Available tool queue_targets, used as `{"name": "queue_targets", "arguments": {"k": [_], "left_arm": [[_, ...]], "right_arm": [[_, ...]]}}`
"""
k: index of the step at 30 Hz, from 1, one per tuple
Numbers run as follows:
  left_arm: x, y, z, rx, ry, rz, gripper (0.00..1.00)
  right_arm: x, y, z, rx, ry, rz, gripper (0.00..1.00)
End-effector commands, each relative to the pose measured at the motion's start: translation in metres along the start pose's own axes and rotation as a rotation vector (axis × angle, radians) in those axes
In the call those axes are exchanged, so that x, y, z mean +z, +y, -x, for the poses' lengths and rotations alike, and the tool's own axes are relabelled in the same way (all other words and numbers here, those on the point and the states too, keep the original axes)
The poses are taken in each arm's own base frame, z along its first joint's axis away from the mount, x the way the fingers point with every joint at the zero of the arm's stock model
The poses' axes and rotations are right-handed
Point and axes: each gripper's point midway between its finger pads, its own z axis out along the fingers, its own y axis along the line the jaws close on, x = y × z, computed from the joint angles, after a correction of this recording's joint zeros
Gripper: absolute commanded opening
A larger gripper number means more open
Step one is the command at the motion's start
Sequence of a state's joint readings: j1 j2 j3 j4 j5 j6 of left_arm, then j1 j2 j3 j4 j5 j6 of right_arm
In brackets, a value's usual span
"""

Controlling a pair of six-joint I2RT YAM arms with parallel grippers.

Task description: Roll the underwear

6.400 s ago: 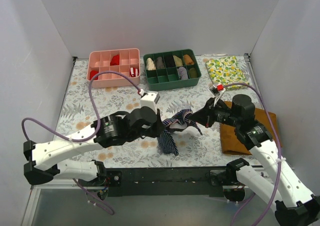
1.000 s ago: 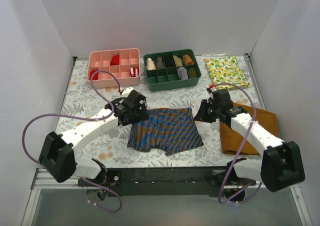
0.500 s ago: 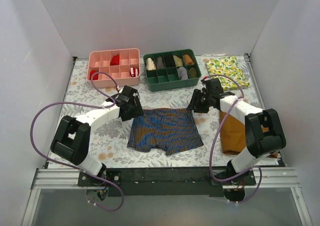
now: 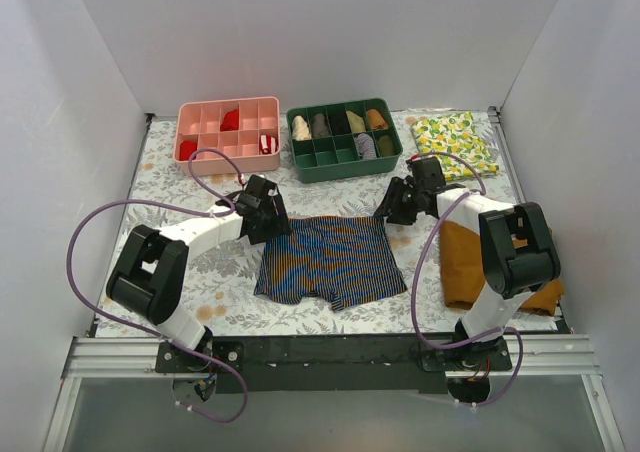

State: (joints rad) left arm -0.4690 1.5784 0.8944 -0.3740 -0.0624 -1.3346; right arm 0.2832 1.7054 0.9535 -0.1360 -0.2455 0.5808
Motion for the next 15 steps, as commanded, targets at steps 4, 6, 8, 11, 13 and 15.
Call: {"name": "queue_targets", "arguments": {"k": [4, 6, 8, 11, 13, 15], "left_arm": [[0.003, 0.002, -0.003, 0.003, 0.004, -0.016, 0.59], [0.002, 0.002, -0.003, 0.003, 0.003, -0.019, 0.59], [0.003, 0.004, -0.005, 0.005, 0.009, -0.014, 0.59], [0.002, 0.004, -0.006, 0.006, 0.010, -0.015, 0.59], [0.002, 0.003, -0.004, 0.006, 0.005, -0.020, 0.59], [0.002, 0.001, -0.002, 0.005, 0.002, -0.023, 0.59]], "right_arm": [[0.016, 0.000, 0.007, 0.035, -0.003, 0.030, 0.51], [0.019, -0.003, 0.005, 0.043, 0.008, 0.029, 0.50], [0.021, -0.004, 0.003, 0.053, 0.015, 0.042, 0.48], [0.024, -0.004, 0.000, 0.066, 0.024, 0.063, 0.44], [0.025, 0.000, 0.000, 0.068, 0.033, 0.097, 0.41], [0.028, 0.003, 0.004, 0.065, 0.022, 0.123, 0.33]]}}
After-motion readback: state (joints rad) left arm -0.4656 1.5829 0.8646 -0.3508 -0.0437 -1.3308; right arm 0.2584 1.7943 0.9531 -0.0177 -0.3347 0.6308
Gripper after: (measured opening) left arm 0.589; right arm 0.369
